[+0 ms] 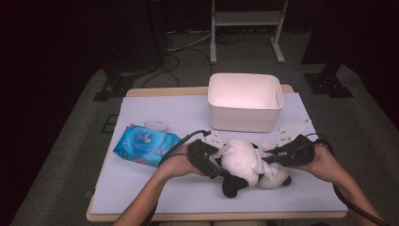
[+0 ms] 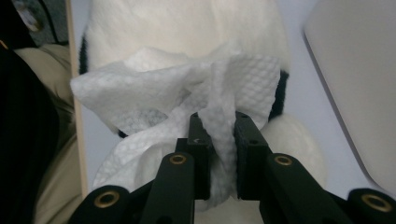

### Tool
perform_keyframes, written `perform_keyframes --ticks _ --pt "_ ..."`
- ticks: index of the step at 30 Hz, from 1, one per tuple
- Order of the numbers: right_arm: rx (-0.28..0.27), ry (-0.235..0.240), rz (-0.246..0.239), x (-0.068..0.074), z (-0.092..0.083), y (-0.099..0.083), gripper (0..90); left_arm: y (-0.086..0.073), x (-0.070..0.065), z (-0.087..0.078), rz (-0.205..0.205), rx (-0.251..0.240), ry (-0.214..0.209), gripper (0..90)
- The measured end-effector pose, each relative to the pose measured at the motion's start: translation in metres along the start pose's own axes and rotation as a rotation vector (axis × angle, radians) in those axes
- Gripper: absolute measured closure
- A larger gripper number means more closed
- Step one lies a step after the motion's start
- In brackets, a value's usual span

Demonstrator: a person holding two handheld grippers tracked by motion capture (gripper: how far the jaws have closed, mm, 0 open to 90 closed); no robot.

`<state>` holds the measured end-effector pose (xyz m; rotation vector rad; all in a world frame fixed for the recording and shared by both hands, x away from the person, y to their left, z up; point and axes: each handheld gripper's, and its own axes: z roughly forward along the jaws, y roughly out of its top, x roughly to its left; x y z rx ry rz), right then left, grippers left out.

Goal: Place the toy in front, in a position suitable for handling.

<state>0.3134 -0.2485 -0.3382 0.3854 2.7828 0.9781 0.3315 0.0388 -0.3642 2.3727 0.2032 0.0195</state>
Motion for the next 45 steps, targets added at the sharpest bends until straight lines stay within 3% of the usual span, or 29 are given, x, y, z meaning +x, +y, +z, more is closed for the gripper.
perform_keyframes --ticks 5,13,19,24,30,34,41,45 --pt "-0.040 0.027 -0.029 0.008 0.002 0.012 78.4 0.001 0.000 -0.001 0.001 0.012 0.005 25.5" --pt "-0.062 0.053 -0.125 0.021 0.014 0.047 78.4 0.000 0.001 0.000 -0.009 0.032 0.006 25.5" --pt "-0.037 0.073 -0.189 0.030 0.032 0.068 78.2 -0.007 0.003 0.001 -0.018 0.068 0.009 25.3" --pt "-0.026 0.068 -0.192 0.031 0.034 0.068 78.1 -0.011 0.005 -0.005 -0.050 0.060 0.016 20.7" --pt "-0.022 0.090 -0.182 0.035 0.044 0.063 78.2 -0.008 0.002 -0.014 -0.038 0.065 0.020 19.8" --pt "-0.021 0.111 -0.200 0.041 0.052 0.062 78.2 -0.003 0.001 -0.019 -0.028 0.052 0.029 19.5" --pt "-0.028 0.106 -0.197 0.044 0.049 0.058 78.2 0.003 -0.001 -0.008 -0.010 0.072 0.005 20.9" --pt "-0.011 0.073 -0.206 0.046 0.042 0.053 77.9 0.004 0.000 -0.007 -0.006 0.081 0.006 21.6"
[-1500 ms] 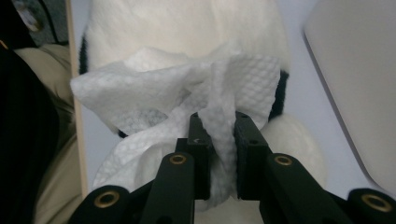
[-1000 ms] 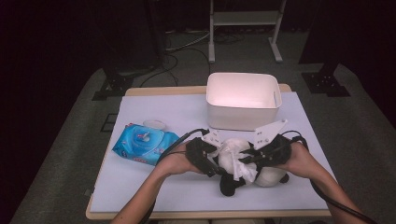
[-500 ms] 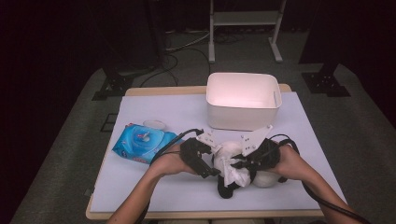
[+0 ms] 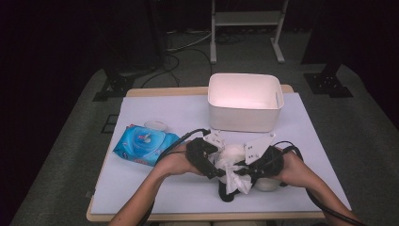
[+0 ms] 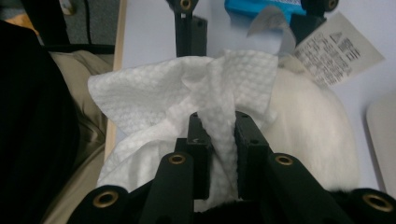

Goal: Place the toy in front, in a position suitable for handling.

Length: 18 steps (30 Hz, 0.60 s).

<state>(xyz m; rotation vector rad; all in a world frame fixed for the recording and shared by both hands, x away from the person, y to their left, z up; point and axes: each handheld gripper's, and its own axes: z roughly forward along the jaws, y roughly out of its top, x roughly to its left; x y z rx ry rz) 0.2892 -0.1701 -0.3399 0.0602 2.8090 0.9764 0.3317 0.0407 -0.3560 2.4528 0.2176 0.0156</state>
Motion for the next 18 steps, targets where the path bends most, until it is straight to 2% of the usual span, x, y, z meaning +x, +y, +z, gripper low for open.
perform_keyframes --ticks 4,5,7,10,13,18 --pt "0.006 -0.012 0.013 0.000 -0.005 -0.008 77.9 0.001 0.001 -0.001 0.006 0.006 0.003 21.6" --pt "0.011 -0.020 0.035 -0.001 -0.010 -0.016 77.9 0.001 0.001 -0.001 0.000 0.001 0.005 21.7" --pt "0.012 -0.025 0.036 -0.002 -0.012 -0.018 77.9 0.002 0.001 -0.001 0.002 0.001 0.007 21.8" --pt "0.024 -0.042 0.068 -0.004 -0.019 -0.029 77.8 0.003 0.000 0.000 0.002 0.000 0.003 22.0" --pt "0.023 -0.045 0.072 -0.004 -0.020 -0.030 77.8 0.004 0.000 0.000 0.004 0.002 0.002 22.0" --pt "0.026 -0.050 0.051 -0.006 -0.015 -0.018 77.9 0.006 -0.001 0.002 0.012 0.013 0.006 22.0"
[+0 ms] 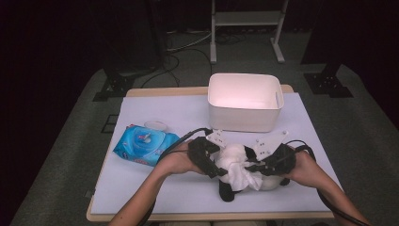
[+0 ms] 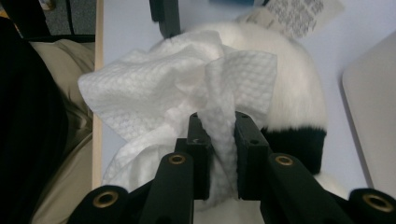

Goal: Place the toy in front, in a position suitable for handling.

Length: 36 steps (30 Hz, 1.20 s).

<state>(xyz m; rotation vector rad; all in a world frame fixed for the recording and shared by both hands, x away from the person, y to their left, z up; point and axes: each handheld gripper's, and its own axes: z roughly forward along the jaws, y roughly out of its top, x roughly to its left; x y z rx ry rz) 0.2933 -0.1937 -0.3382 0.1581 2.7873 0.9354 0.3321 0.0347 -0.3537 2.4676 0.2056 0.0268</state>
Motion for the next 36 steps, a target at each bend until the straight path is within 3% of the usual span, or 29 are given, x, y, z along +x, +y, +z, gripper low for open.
perform_keyframes --ticks 8,11,17,27,31,36 --pt "-0.013 0.011 -0.051 -0.004 0.013 0.029 77.9 -0.001 0.000 0.000 0.002 0.006 -0.005 22.1" --pt "-0.002 0.020 -0.054 -0.007 0.015 0.032 77.9 -0.002 0.001 0.000 -0.010 -0.003 -0.002 22.4" --pt "-0.003 0.002 -0.005 -0.019 0.006 0.017 77.9 -0.001 0.001 0.000 -0.008 0.001 -0.004 22.4" --pt "0.021 -0.042 0.110 -0.039 -0.010 -0.022 77.8 0.003 0.003 -0.006 -0.013 -0.009 -0.003 22.8" --pt "0.010 -0.050 0.131 -0.039 -0.015 -0.031 77.9 0.008 0.002 -0.008 -0.005 -0.011 -0.004 22.7" --pt "0.008 -0.019 0.130 -0.031 -0.014 -0.033 78.3 0.015 0.000 -0.009 0.006 -0.005 -0.001 22.6"
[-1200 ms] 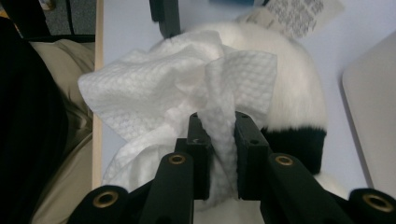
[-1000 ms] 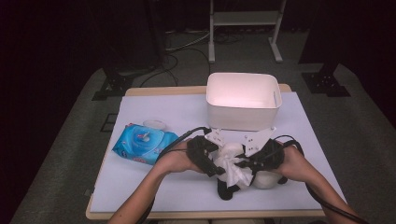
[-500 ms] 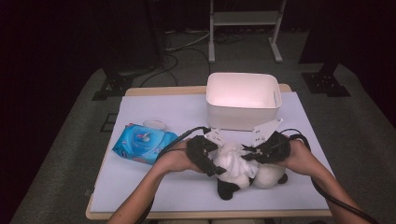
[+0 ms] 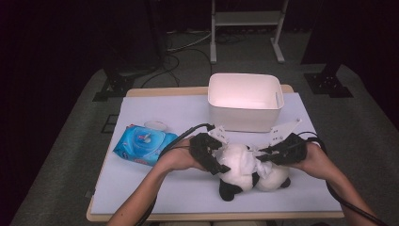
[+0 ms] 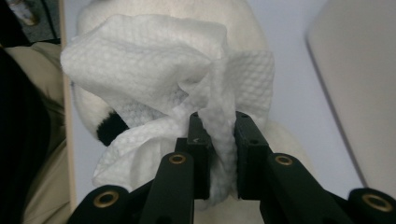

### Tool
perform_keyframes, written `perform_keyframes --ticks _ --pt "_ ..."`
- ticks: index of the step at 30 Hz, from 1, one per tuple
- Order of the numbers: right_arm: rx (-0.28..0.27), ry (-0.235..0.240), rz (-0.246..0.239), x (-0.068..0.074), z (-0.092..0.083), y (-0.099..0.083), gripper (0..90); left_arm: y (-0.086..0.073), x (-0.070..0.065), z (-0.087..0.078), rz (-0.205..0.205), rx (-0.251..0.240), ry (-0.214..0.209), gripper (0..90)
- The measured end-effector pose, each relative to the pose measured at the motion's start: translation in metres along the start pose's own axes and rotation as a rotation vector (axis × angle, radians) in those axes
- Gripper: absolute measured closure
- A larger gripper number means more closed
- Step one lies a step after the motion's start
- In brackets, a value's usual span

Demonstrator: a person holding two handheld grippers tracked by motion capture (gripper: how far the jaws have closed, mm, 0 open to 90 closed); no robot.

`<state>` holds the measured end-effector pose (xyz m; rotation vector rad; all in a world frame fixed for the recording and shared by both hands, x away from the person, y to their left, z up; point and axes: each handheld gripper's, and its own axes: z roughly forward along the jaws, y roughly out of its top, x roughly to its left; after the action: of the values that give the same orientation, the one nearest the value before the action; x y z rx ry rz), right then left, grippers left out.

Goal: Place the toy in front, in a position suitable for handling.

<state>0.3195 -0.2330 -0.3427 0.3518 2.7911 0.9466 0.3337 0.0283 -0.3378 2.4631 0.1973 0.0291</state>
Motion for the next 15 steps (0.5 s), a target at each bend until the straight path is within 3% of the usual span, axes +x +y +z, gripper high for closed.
perform_keyframes --ticks 5,15 --pt "0.009 -0.012 -0.026 0.010 0.001 0.000 78.8 0.005 -0.001 -0.001 0.013 0.008 0.003 22.6" --pt "0.018 -0.011 -0.033 0.018 -0.002 -0.002 79.0 0.007 -0.003 0.009 -0.002 0.002 -0.027 22.7"
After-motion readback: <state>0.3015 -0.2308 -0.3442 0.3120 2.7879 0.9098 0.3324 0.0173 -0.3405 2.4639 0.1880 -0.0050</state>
